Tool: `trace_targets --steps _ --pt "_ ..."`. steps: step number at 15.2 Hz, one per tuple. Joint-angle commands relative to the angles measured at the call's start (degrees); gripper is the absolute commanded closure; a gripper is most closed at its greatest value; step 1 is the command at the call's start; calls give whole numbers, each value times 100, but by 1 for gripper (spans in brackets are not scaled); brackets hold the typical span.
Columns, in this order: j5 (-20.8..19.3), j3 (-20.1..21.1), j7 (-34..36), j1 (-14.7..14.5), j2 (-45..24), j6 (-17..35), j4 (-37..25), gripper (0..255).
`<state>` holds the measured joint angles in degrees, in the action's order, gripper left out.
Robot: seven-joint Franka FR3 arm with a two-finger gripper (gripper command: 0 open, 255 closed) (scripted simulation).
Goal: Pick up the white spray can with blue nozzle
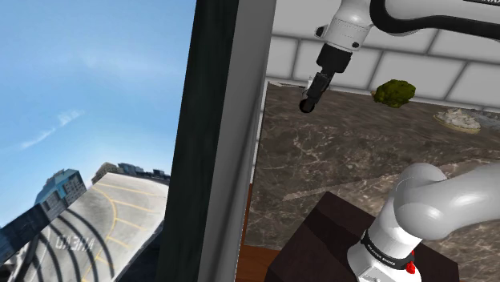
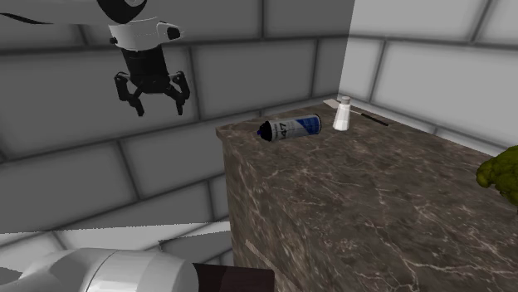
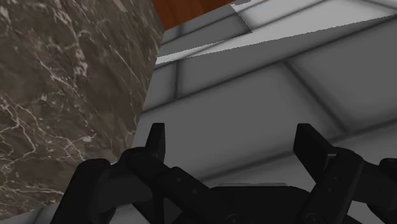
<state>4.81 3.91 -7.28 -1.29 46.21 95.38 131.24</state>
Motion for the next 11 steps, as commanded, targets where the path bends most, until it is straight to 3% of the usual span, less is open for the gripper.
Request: trace_targets --steps 1,11 --pt "0 0 0 0 0 0 0 0" --pt "-494 -38 1390 980 -2007 145 -1318 0"
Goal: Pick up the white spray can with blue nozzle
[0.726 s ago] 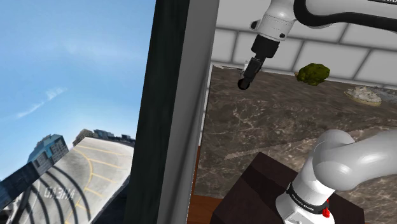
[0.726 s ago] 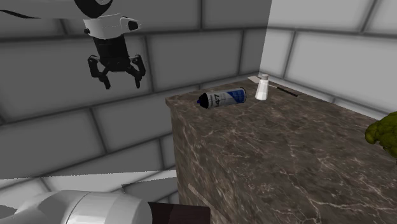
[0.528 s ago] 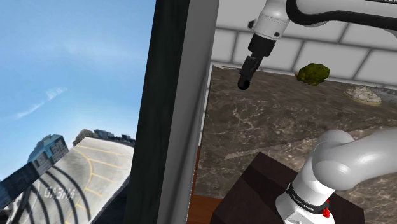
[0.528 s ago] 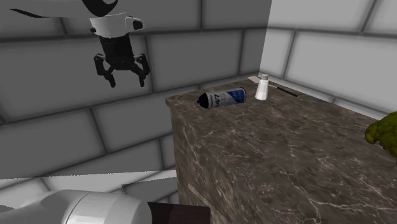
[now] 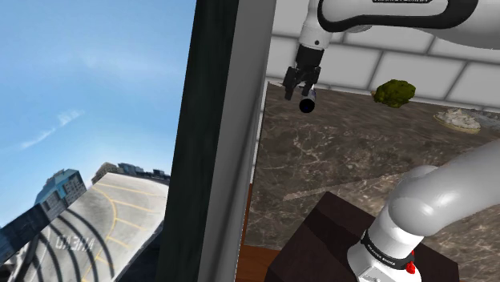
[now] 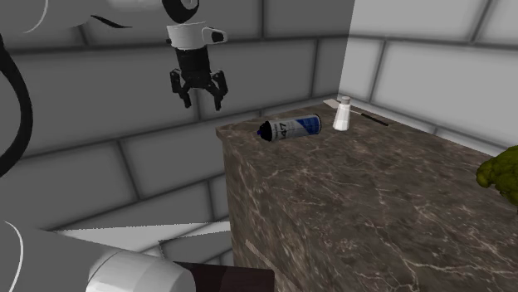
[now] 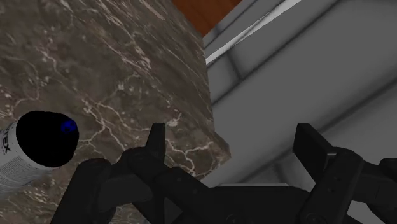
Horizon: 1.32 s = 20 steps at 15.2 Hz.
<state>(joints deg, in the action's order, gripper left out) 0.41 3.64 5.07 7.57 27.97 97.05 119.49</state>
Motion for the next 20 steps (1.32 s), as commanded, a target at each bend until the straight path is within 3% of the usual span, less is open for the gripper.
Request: trace_targets --steps 1,18,20 --pt "-107 -31 294 179 -367 -38 -286 0" --pt "-743 -787 2379 1336 -3022 -881 -2799 0" --pt "-754 -828 2452 1373 -3086 -844 -2792 0"
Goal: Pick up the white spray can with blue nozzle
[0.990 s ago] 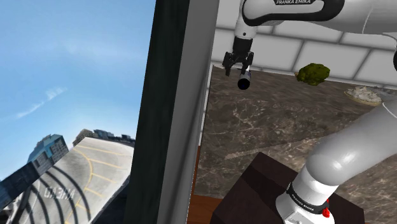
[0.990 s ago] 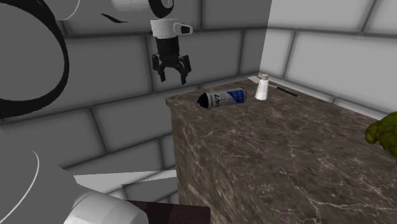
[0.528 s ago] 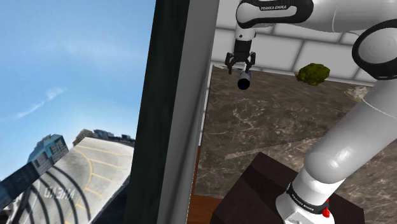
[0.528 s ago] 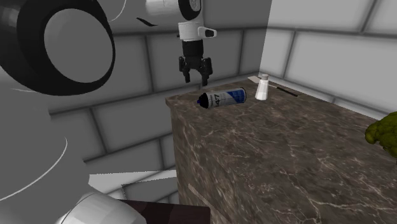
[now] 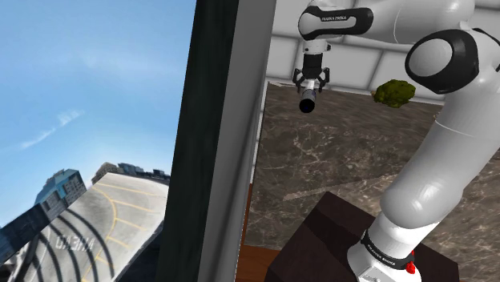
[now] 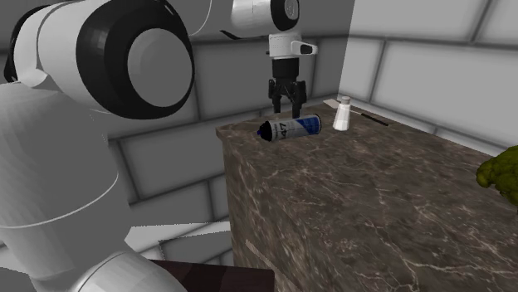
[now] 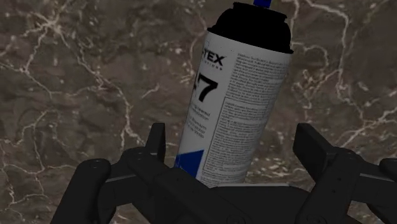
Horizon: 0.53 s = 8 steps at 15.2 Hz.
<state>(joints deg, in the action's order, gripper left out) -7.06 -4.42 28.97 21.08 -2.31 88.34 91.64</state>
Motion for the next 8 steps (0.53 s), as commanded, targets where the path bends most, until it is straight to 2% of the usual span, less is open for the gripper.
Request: trace_targets --steps 1,8 --pt "-8 -22 71 21 -45 108 88 0" --pt "-14 -25 122 24 -1 545 572 0"
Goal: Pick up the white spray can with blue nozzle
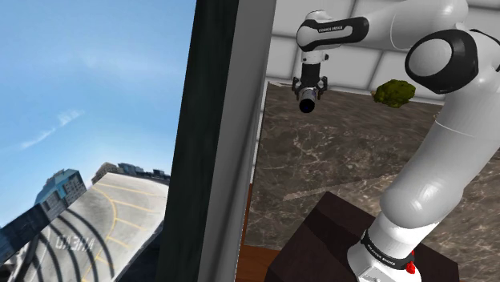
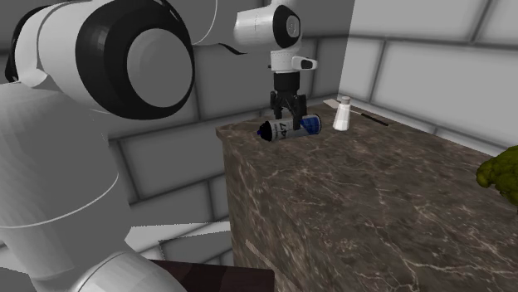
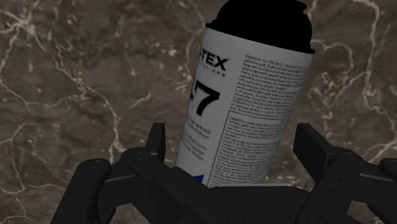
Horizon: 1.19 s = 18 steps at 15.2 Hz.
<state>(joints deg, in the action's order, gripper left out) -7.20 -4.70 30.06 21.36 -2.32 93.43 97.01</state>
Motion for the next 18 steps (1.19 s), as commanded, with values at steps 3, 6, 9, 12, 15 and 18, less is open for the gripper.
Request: trace_targets --steps 3,6,9,12,15,18 --pt "1 2 8 -2 -8 28 18 255" --pt "2 2 8 -2 -15 26 10 255" --pt "2 4 11 -4 -16 29 12 255" --pt "3 5 -6 -5 -9 -119 -131 255" --pt "6 6 -33 -7 -38 -356 -398 255" --pt "8 6 -62 -8 -79 -597 -681 255"
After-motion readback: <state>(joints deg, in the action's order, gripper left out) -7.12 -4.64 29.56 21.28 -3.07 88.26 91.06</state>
